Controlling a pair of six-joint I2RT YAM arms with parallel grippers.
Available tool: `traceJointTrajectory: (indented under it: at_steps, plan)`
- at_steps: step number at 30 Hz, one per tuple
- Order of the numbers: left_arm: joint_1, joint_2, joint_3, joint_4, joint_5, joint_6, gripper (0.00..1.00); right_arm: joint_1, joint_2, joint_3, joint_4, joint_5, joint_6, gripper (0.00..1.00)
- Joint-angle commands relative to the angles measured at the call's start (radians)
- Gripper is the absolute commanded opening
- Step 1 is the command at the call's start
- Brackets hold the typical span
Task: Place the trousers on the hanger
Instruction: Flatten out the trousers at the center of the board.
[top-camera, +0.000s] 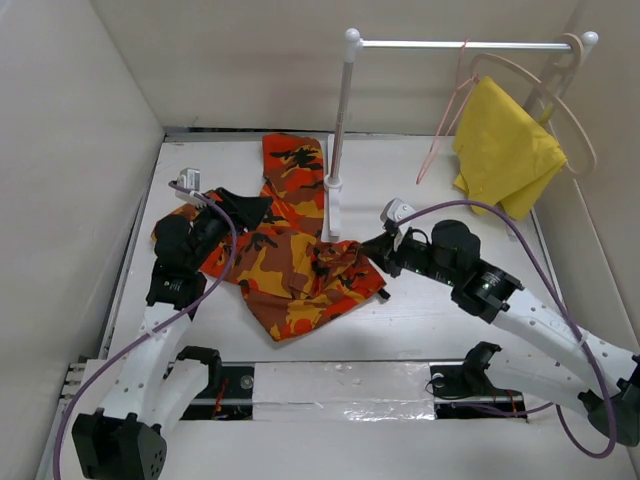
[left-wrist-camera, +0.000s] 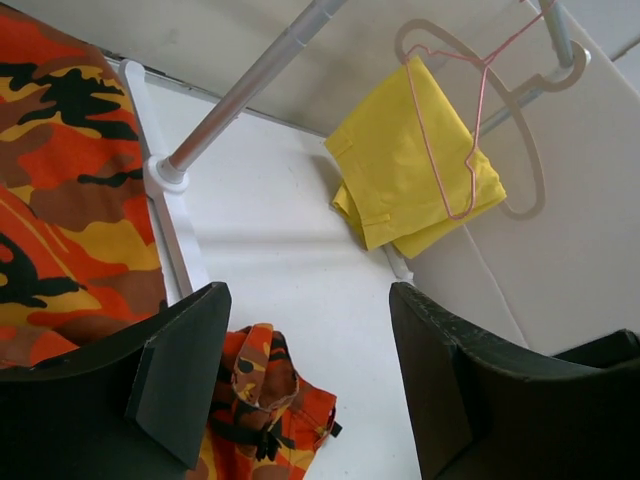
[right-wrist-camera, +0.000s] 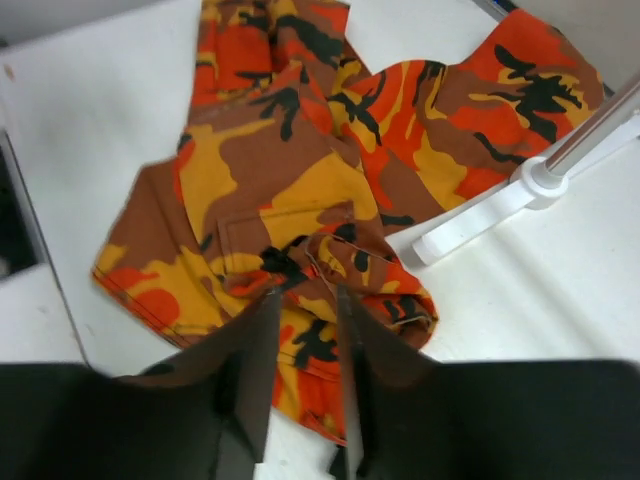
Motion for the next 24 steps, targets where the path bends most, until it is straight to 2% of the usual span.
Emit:
traceJointTrajectory:
  at_steps: [1, 2, 3, 6, 9, 10, 12, 13, 16, 19, 21, 24]
  plan:
    - [-0.003, -0.058, 0.011, -0.058, -0.026, 0.045, 0.62, 0.012, 0.034, -0.033, 0.077, -0.008, 0.001, 0.08]
    - [-0.003, -0.091, 0.003, -0.067, -0.038, 0.047, 0.62, 0.012, 0.053, -0.04, 0.094, -0.009, 0.009, 0.02]
    - [-0.003, -0.109, -0.015, -0.076, -0.058, 0.045, 0.61, 0.021, 0.064, -0.043, 0.114, -0.009, 0.009, 0.0]
    - [-0.003, -0.15, -0.023, -0.138, -0.082, 0.066, 0.54, 0.022, 0.102, -0.051, 0.145, 0.004, 0.013, 0.0]
    - [-0.003, -0.173, -0.032, -0.201, -0.11, 0.088, 0.4, 0.031, 0.149, -0.05, 0.168, 0.015, 0.015, 0.0]
    - [-0.003, -0.179, -0.037, -0.216, -0.112, 0.088, 0.27, 0.031, 0.162, -0.047, 0.168, 0.03, 0.012, 0.12]
    - [-0.003, -0.188, -0.037, -0.244, -0.112, 0.105, 0.17, 0.031, 0.194, -0.042, 0.18, 0.028, 0.004, 0.32]
    - [-0.003, -0.191, -0.038, -0.283, -0.113, 0.111, 0.06, 0.04, 0.232, -0.043, 0.191, 0.021, 0.0, 0.52]
    - [-0.003, -0.198, -0.058, -0.351, -0.141, 0.135, 0.0, 0.04, 0.325, -0.034, 0.237, 0.012, -0.007, 0.75]
    - [-0.003, -0.201, -0.063, -0.431, -0.159, 0.159, 0.0, 0.04, 0.434, -0.025, 0.304, -0.023, -0.005, 0.84]
    - [-0.003, -0.213, -0.075, -0.437, -0.162, 0.154, 0.0, 0.049, 0.496, -0.001, 0.33, -0.038, -0.01, 0.85]
    - [-0.003, -0.213, -0.074, -0.475, -0.181, 0.154, 0.16, 0.081, 0.59, 0.061, 0.309, -0.009, -0.043, 0.87]
